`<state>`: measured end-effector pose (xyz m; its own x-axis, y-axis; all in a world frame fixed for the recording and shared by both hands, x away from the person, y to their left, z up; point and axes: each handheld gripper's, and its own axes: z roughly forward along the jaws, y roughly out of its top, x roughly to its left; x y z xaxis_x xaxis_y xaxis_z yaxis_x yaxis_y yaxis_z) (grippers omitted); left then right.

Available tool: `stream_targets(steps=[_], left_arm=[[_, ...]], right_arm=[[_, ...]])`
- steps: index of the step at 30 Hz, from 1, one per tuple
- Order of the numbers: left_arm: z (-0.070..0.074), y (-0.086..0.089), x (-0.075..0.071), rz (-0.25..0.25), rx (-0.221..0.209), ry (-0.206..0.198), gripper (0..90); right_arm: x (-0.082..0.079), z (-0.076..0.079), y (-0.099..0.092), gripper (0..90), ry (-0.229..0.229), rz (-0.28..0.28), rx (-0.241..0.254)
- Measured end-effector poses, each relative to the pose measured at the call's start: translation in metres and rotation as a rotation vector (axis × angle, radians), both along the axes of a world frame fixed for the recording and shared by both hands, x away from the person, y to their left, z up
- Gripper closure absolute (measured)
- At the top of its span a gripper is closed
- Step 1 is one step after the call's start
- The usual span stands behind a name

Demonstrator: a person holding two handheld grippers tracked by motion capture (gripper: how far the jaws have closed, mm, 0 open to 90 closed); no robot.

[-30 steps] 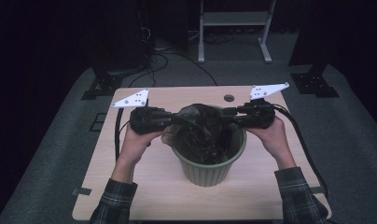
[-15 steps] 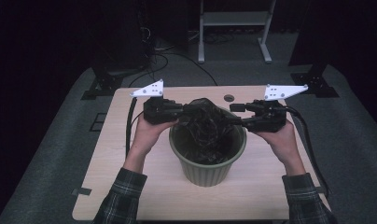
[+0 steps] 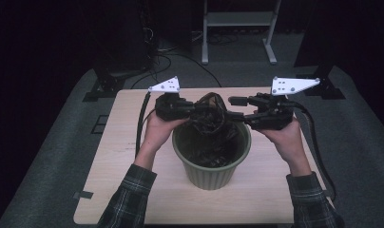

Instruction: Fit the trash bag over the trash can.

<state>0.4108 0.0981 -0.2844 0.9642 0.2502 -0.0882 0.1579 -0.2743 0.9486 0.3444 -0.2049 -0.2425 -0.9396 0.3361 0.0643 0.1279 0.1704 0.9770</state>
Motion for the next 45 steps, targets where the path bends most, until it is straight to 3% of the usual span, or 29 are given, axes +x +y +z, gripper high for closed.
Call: stream_targets(steps=[10, 14, 15, 18, 20, 22, 25, 29, 35, 42, 45], left_arm=[[0.004, -0.004, -0.004, 0.014, 0.029, -0.012, 88.1], [0.004, -0.004, -0.007, -0.006, 0.022, -0.018, 88.1], [0.004, -0.004, -0.008, -0.011, 0.023, -0.017, 88.1], [0.004, 0.001, -0.010, -0.014, 0.028, -0.021, 88.1], [0.004, 0.006, -0.010, -0.009, 0.029, -0.019, 87.5], [0.002, 0.012, -0.011, 0.010, 0.025, -0.020, 79.2], [0.002, 0.022, -0.016, 0.033, 0.011, -0.039, 60.3], [0.006, 0.039, -0.030, 0.039, -0.019, -0.082, 50.6], [0.018, 0.052, -0.054, 0.021, -0.070, -0.137, 49.5], [0.028, 0.041, -0.076, -0.024, -0.086, -0.173, 54.0], [0.029, 0.032, -0.078, -0.044, -0.089, -0.166, 56.9]], right_arm=[[0.001, 0.011, 0.018, 39.0, -0.010, -0.004, 0.015], [0.005, 0.008, 0.024, 42.8, -0.019, -0.039, -0.039], [0.006, 0.006, 0.025, 47.4, -0.013, -0.049, -0.054], [0.011, -0.004, 0.025, 73.2, -0.017, -0.105, -0.121], [0.016, -0.013, 0.022, 82.8, 0.006, -0.136, -0.152], [0.022, -0.021, 0.015, 89.4, 0.031, -0.161, -0.151], [0.030, -0.031, 0.006, 89.9, 0.068, -0.187, -0.138], [0.036, -0.037, -0.001, 89.9, 0.081, -0.216, -0.137], [0.037, -0.039, -0.003, 89.9, 0.081, -0.233, -0.128], [0.039, -0.041, -0.005, 89.9, 0.088, -0.243, -0.129], [0.040, -0.042, -0.006, 89.8, 0.090, -0.241, -0.127]])
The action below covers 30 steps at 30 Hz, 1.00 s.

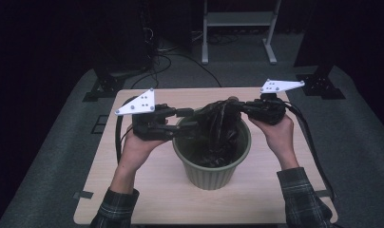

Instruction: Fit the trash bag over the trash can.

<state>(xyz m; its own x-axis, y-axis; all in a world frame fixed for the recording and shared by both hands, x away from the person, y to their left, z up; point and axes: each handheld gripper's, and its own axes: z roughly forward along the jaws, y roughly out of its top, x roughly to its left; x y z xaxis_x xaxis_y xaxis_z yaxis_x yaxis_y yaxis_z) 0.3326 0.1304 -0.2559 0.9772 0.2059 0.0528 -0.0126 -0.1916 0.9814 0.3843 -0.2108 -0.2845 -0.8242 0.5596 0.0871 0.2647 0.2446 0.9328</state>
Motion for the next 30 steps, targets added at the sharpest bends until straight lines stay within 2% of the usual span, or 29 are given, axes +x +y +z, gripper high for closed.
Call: stream_targets(steps=[3, 5, 7, 9, 13, 16, 20, 26, 30], left_arm=[[-0.001, -0.010, 0.002, -0.011, 0.002, 0.004, 59.4], [-0.001, -0.015, 0.001, -0.026, -0.018, 0.007, 61.5], [0.003, -0.020, -0.002, -0.030, -0.025, -0.010, 62.0], [0.006, -0.024, -0.001, -0.006, -0.007, -0.024, 62.0], [0.003, -0.031, 0.010, 0.011, 0.008, -0.002, 63.3], [-0.002, -0.037, 0.018, 0.031, 0.042, 0.003, 64.6], [-0.010, -0.042, 0.026, 0.031, 0.053, 0.022, 65.3], [-0.014, -0.049, 0.030, 0.043, 0.080, 0.019, 64.8], [-0.014, -0.053, 0.031, 0.038, 0.127, -0.003, 85.4]], right_arm=[[0.000, 0.000, 0.000, 89.8, -0.001, 0.004, 0.005], [-0.001, -0.001, -0.001, 89.8, 0.001, 0.004, 0.003], [-0.001, -0.001, -0.002, 89.8, 0.002, 0.003, 0.003], [-0.001, -0.002, -0.003, 89.7, 0.003, 0.004, 0.003], [-0.002, -0.001, -0.005, 89.7, 0.000, 0.010, 0.011], [-0.003, -0.001, -0.005, 89.6, -0.003, 0.010, 0.010], [-0.004, 0.000, -0.006, 89.6, -0.003, 0.012, 0.008], [-0.004, 0.001, -0.007, 89.6, -0.004, 0.013, 0.011], [-0.005, 0.001, -0.008, 89.7, -0.004, 0.016, 0.013]])
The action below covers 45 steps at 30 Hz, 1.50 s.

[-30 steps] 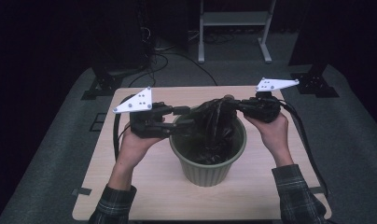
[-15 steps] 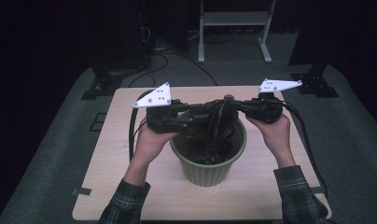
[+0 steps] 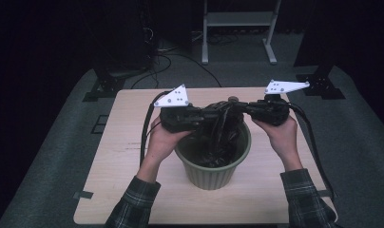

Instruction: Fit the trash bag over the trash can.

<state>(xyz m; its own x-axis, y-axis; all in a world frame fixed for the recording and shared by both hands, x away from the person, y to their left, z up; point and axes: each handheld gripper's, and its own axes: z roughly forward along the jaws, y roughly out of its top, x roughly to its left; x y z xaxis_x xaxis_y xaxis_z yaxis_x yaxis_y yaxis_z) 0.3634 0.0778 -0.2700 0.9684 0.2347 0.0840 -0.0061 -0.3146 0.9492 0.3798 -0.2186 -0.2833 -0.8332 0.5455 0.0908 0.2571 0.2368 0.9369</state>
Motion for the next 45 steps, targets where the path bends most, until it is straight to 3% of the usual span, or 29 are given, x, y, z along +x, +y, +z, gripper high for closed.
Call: stream_targets(steps=[1, 5, 16, 28, 31, 32, 33, 36, 41, 45], left_arm=[[0.000, 0.000, -0.001, -0.002, 0.008, 0.000, 89.6], [0.000, 0.010, -0.005, 0.014, 0.014, -0.011, 89.7], [-0.005, 0.065, -0.005, 0.099, -0.010, -0.002, 89.6], [-0.027, 0.117, 0.006, 0.233, -0.024, 0.058, 89.6], [-0.034, 0.126, 0.012, 0.288, -0.014, 0.076, 89.6], [-0.036, 0.128, 0.013, 0.310, -0.027, 0.083, 86.3], [-0.037, 0.130, 0.014, 0.325, -0.038, 0.085, 75.9], [-0.033, 0.132, 0.005, 0.287, -0.102, 0.067, 62.0], [-0.013, 0.122, -0.017, 0.214, -0.109, -0.012, 53.0], [-0.002, 0.112, -0.028, 0.153, -0.143, -0.033, 50.0]], right_arm=[[0.000, 0.000, 0.000, 89.7, -0.001, -0.001, -0.003], [0.000, -0.001, -0.004, 89.8, -0.003, -0.013, -0.011], [-0.001, -0.009, -0.022, 90.0, 0.013, -0.055, -0.008], [0.001, -0.019, -0.042, 89.9, 0.040, -0.107, -0.018], [0.002, -0.021, -0.045, 89.9, 0.045, -0.119, -0.019], [0.003, -0.022, -0.045, 89.9, 0.049, -0.122, -0.018], [0.003, -0.022, -0.045, 89.9, 0.050, -0.125, -0.019], [0.004, -0.023, -0.045, 89.8, 0.050, -0.130, -0.020], [0.007, -0.025, -0.044, 89.0, 0.053, -0.129, -0.021], [0.007, -0.026, -0.042, 89.0, 0.055, -0.131, -0.016]])
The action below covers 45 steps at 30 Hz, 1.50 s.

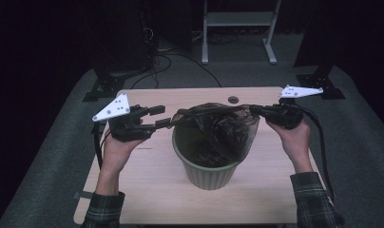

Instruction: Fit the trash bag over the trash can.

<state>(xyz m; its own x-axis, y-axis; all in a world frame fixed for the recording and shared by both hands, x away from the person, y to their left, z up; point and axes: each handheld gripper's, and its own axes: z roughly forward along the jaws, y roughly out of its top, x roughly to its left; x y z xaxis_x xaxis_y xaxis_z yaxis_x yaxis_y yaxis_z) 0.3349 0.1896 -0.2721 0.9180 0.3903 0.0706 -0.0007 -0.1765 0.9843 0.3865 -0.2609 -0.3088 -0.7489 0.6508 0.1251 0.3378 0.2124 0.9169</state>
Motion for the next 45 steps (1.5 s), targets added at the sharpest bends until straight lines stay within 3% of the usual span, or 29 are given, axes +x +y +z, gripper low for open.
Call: stream_targets(steps=[7, 12, 13, 16, 17, 19, 27, 35, 39, 43, 45], left_arm=[[0.008, -0.029, -0.011, -0.090, -0.002, -0.024, 43.3], [0.004, -0.048, -0.003, -0.094, 0.035, -0.021, 44.0], [0.003, -0.052, -0.001, -0.099, 0.043, -0.020, 47.3], [0.000, -0.057, 0.005, -0.105, 0.071, -0.016, 74.4], [-0.001, -0.055, 0.006, -0.100, 0.069, -0.008, 83.4], [-0.003, -0.048, 0.008, -0.084, 0.053, 0.000, 89.5], [-0.015, -0.004, 0.019, 0.041, 0.031, 0.032, 89.5], [-0.032, 0.030, 0.027, 0.150, 0.031, 0.070, 89.6], [-0.038, 0.037, 0.029, 0.152, 0.023, 0.088, 89.2], [-0.040, 0.032, 0.027, 0.122, 0.029, 0.087, 86.1], [-0.040, 0.030, 0.026, 0.115, 0.035, 0.086, 86.1]], right_arm=[[0.004, -0.002, 0.002, 89.0, 0.007, 0.004, -0.003], [0.004, -0.003, 0.004, 89.1, 0.014, 0.009, 0.001], [0.004, -0.003, 0.005, 89.1, 0.013, 0.012, 0.002], [0.004, -0.003, 0.006, 89.1, 0.018, 0.013, -0.004], [0.004, -0.003, 0.005, 89.2, 0.019, 0.010, -0.008], [0.004, -0.003, 0.002, 89.4, 0.020, 0.001, -0.013], [0.001, -0.006, -0.024, 89.9, 0.027, -0.065, 0.009], [0.000, -0.016, -0.035, 89.8, 0.054, -0.104, -0.014], [-0.002, -0.016, -0.039, 80.0, 0.049, -0.106, -0.016], [-0.008, -0.007, -0.043, 67.2, 0.018, -0.111, 0.021], [-0.013, 0.000, -0.044, 66.6, -0.008, -0.101, 0.043]])
